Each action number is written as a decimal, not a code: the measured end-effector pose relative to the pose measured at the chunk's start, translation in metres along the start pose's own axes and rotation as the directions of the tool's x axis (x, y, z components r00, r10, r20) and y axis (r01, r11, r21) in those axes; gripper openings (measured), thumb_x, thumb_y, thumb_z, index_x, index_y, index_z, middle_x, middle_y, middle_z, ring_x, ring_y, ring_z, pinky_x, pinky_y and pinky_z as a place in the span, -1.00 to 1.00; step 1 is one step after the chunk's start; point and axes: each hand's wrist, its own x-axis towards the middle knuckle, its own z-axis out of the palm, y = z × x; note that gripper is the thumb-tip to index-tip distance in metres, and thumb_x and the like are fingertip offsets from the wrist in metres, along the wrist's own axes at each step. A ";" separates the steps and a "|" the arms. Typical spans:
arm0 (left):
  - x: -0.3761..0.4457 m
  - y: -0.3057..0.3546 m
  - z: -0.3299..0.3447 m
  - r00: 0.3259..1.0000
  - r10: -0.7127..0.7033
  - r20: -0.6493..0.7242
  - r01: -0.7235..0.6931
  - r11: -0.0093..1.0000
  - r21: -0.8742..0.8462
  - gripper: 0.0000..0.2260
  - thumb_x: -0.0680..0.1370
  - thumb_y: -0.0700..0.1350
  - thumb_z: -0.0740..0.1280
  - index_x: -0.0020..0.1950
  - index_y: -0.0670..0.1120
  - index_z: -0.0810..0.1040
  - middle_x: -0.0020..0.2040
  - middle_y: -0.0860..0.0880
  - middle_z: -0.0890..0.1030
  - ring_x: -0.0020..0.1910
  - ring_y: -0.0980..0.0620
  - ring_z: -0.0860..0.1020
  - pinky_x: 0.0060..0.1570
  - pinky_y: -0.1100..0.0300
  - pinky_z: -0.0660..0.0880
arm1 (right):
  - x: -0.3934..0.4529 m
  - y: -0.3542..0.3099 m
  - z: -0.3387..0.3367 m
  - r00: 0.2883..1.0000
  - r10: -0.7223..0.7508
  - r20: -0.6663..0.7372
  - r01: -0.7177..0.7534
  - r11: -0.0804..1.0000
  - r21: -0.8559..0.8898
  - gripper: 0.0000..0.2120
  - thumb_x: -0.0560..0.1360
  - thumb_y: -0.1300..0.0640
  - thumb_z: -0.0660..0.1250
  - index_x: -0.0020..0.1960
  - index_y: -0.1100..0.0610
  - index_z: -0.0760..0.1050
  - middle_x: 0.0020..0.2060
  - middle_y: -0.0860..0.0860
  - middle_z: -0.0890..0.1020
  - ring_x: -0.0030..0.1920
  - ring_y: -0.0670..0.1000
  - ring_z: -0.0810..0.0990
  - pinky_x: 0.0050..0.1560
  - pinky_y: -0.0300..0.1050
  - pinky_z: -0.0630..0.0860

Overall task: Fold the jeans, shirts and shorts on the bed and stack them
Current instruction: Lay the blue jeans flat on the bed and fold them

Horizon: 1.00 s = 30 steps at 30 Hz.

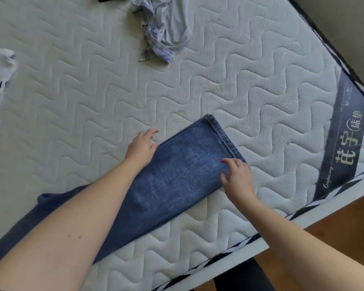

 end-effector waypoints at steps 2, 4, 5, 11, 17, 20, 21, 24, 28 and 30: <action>-0.031 -0.038 -0.004 0.999 -0.045 -0.005 0.045 0.998 0.033 -0.62 0.59 -0.13 0.30 0.40 0.04 0.44 0.24 -0.13 0.49 0.20 -0.14 0.50 0.22 -0.01 0.45 | -0.012 -0.015 0.016 0.993 -0.086 0.077 0.090 0.995 -0.046 -0.66 0.54 0.19 0.29 0.30 0.05 0.51 0.26 0.03 0.53 0.30 0.12 0.41 0.29 0.02 0.31; -0.063 -0.073 -0.005 0.997 -0.069 -0.039 0.071 0.996 0.052 -0.62 0.58 -0.13 0.31 0.41 0.03 0.46 0.24 -0.12 0.50 0.20 -0.15 0.50 0.21 0.02 0.44 | -0.021 -0.030 0.034 0.978 -0.146 0.148 0.160 0.984 -0.083 -0.65 0.57 0.16 0.27 0.34 0.02 0.48 0.31 -0.01 0.51 0.35 0.09 0.38 0.31 0.02 0.30; -0.079 -0.090 -0.006 0.996 -0.072 -0.060 0.076 0.994 0.072 -0.61 0.58 -0.14 0.32 0.41 0.01 0.45 0.25 -0.12 0.50 0.22 -0.15 0.49 0.23 0.01 0.42 | -0.025 -0.038 0.043 0.968 -0.170 0.183 0.189 0.977 -0.096 -0.64 0.58 0.14 0.25 0.37 0.02 0.46 0.34 -0.03 0.49 0.37 0.08 0.37 0.33 0.03 0.30; -0.154 -0.187 -0.012 0.942 -0.220 -0.253 0.254 0.961 0.110 -0.53 0.58 -0.10 0.32 0.48 -0.08 0.34 0.45 -0.12 0.37 0.41 -0.14 0.35 0.35 -0.11 0.31 | -0.042 -0.093 0.094 0.924 -0.240 0.298 0.287 0.949 -0.126 -0.55 0.62 0.09 0.19 0.50 0.03 0.29 0.45 -0.06 0.38 0.45 0.04 0.27 0.42 0.01 0.22; -0.195 -0.276 -0.030 0.866 -0.344 -0.362 0.379 0.925 0.027 -0.51 0.58 -0.08 0.33 0.49 -0.13 0.32 0.45 -0.16 0.36 0.45 -0.17 0.30 0.33 -0.12 0.28 | -0.052 -0.165 0.150 0.879 -0.314 0.360 0.377 0.918 -0.120 -0.51 0.62 0.06 0.22 0.53 0.03 0.24 0.47 -0.02 0.35 0.47 0.07 0.24 0.44 0.04 0.20; -0.200 -0.323 -0.042 0.829 -0.418 -0.371 0.438 0.899 -0.033 -0.49 0.58 -0.05 0.33 0.49 -0.11 0.30 0.45 -0.15 0.35 0.44 -0.17 0.30 0.34 -0.11 0.27 | -0.055 -0.201 0.178 0.852 -0.373 0.368 0.444 0.887 -0.127 -0.51 0.61 0.07 0.23 0.52 0.04 0.24 0.46 -0.01 0.36 0.46 0.08 0.24 0.42 0.02 0.18; -0.199 -0.337 -0.046 0.818 -0.438 -0.372 0.450 0.891 -0.059 -0.49 0.57 -0.03 0.33 0.48 -0.09 0.30 0.43 -0.14 0.38 0.41 -0.18 0.33 0.33 -0.11 0.29 | -0.055 -0.212 0.188 0.846 -0.387 0.368 0.457 0.880 -0.127 -0.51 0.62 0.07 0.21 0.52 0.04 0.24 0.46 -0.01 0.36 0.46 0.08 0.24 0.43 0.03 0.18; -0.192 -0.369 -0.055 0.781 -0.534 -0.323 0.516 0.844 -0.146 -0.46 0.55 0.06 0.35 0.47 -0.07 0.29 0.36 -0.17 0.45 0.33 -0.21 0.41 0.26 -0.07 0.35 | -0.049 -0.247 0.214 0.834 -0.423 0.354 0.487 0.866 -0.113 -0.55 0.64 0.08 0.19 0.52 0.04 0.27 0.46 0.01 0.37 0.46 0.10 0.26 0.45 0.07 0.18; -0.180 -0.397 -0.063 0.844 -0.511 -0.164 0.485 0.857 -0.172 -0.55 0.51 0.17 0.37 0.31 -0.03 0.48 0.20 -0.13 0.57 0.18 -0.20 0.53 0.14 -0.06 0.48 | -0.031 -0.293 0.244 0.828 -0.396 0.397 0.490 0.856 -0.165 -0.56 0.64 0.05 0.18 0.51 -0.01 0.25 0.46 0.03 0.36 0.47 0.12 0.25 0.46 0.13 0.15; -0.179 -0.406 -0.068 0.882 -0.453 -0.129 0.440 0.891 -0.115 -0.58 0.47 0.19 0.41 0.22 -0.03 0.53 0.11 -0.12 0.59 0.10 -0.20 0.55 0.05 -0.03 0.49 | -0.026 -0.314 0.261 0.811 -0.384 0.440 0.514 0.828 -0.223 -0.55 0.64 -0.01 0.19 0.50 -0.03 0.26 0.43 0.02 0.41 0.43 0.14 0.29 0.42 0.11 0.17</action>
